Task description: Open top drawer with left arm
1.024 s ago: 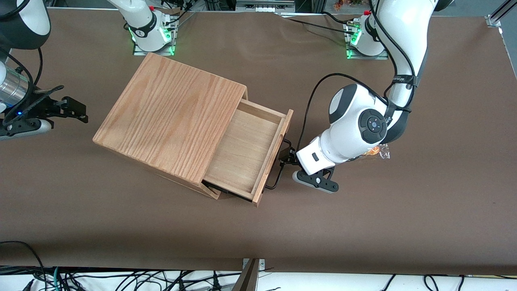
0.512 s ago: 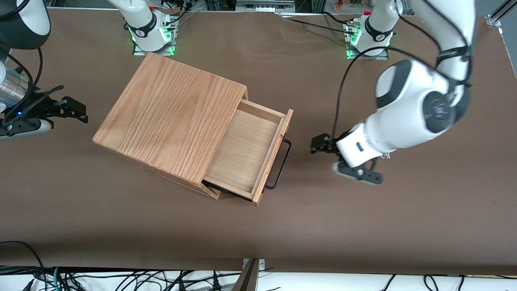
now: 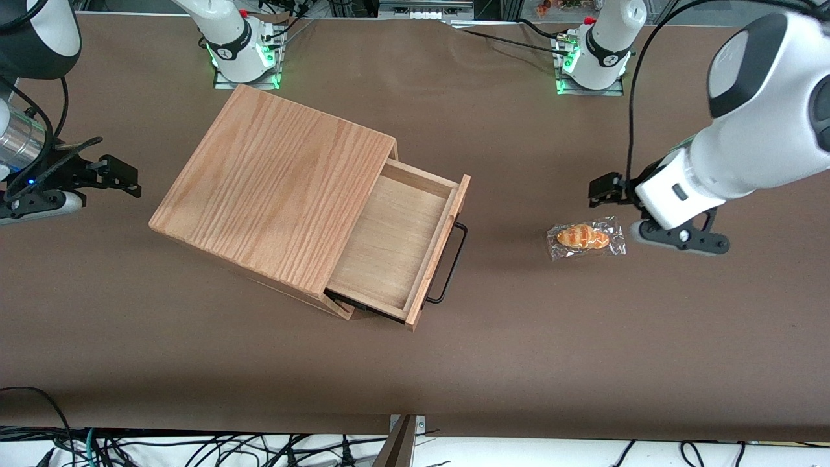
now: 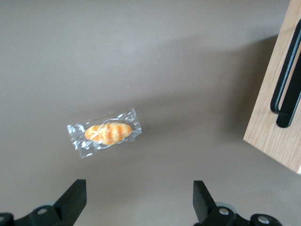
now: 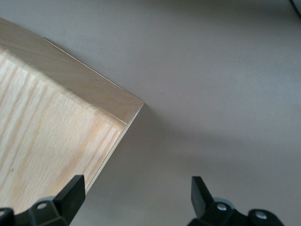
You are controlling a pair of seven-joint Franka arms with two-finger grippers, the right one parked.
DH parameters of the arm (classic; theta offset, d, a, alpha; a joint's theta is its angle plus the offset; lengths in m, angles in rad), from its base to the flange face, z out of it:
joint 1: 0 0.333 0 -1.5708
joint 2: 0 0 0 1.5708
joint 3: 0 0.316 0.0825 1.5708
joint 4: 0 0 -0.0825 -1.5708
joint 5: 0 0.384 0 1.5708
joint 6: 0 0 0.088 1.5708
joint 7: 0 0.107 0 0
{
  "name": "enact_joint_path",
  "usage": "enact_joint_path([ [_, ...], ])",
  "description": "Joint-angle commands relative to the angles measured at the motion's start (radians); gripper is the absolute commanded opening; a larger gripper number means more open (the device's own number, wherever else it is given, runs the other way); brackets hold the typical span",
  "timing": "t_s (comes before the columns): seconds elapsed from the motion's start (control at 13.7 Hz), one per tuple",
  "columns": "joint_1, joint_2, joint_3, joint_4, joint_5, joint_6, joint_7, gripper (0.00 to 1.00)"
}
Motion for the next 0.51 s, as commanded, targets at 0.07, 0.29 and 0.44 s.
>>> enact_joint_path([
  [0.07,0.066,-0.2,-0.015,-0.253,0.048,0.061,0.002,1.0],
  [0.29,0.138,-0.302,-0.042,-0.382,0.071,0.115,0.008,1.0],
  [0.44,0.155,-0.314,-0.045,-0.392,0.069,0.114,0.005,1.0],
])
